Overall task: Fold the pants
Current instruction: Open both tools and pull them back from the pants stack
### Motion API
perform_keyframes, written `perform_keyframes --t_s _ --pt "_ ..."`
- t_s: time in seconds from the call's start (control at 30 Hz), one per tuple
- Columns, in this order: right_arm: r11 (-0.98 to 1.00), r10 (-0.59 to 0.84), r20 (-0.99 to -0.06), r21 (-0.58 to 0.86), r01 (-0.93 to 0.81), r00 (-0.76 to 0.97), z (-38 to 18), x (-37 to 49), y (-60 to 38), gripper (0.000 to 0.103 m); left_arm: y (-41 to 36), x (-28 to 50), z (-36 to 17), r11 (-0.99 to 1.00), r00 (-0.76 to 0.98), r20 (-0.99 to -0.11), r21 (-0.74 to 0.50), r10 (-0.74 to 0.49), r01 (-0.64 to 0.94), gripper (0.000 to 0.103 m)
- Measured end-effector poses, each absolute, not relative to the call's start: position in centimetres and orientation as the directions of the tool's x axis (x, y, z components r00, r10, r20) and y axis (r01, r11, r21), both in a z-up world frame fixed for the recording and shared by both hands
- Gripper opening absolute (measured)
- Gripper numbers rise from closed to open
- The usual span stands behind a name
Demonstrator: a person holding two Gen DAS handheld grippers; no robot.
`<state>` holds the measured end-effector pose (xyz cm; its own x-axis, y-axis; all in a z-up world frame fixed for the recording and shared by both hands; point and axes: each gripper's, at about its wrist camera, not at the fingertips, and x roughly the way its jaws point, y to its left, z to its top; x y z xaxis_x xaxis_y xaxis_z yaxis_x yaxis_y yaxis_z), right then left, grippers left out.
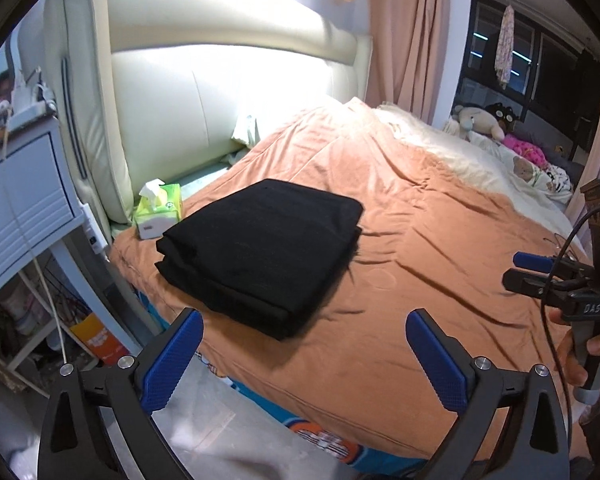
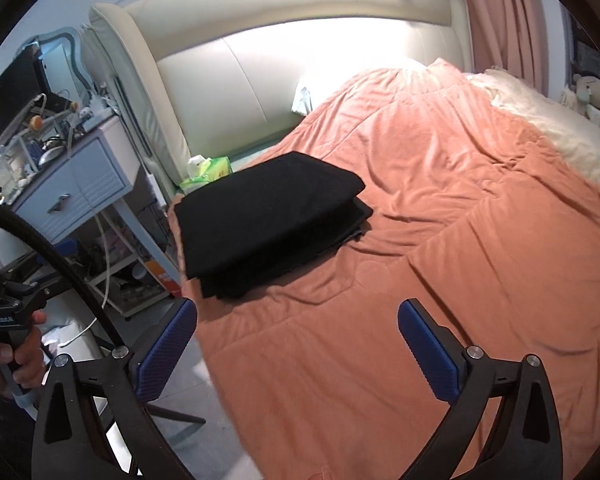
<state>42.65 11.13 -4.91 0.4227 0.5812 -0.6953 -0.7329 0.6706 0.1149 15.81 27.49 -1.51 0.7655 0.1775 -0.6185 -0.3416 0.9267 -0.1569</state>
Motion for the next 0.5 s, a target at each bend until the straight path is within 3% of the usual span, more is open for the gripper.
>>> perform_keyframes --t_s 0.5 --pt "0.722 0.59 -0.605 0.1 -0.685 0.534 1.9 31.0 -1.0 0.103 18.6 9.8 2.6 0.959 0.822 -0.556 -0.143 0.128 -0.246 0.102"
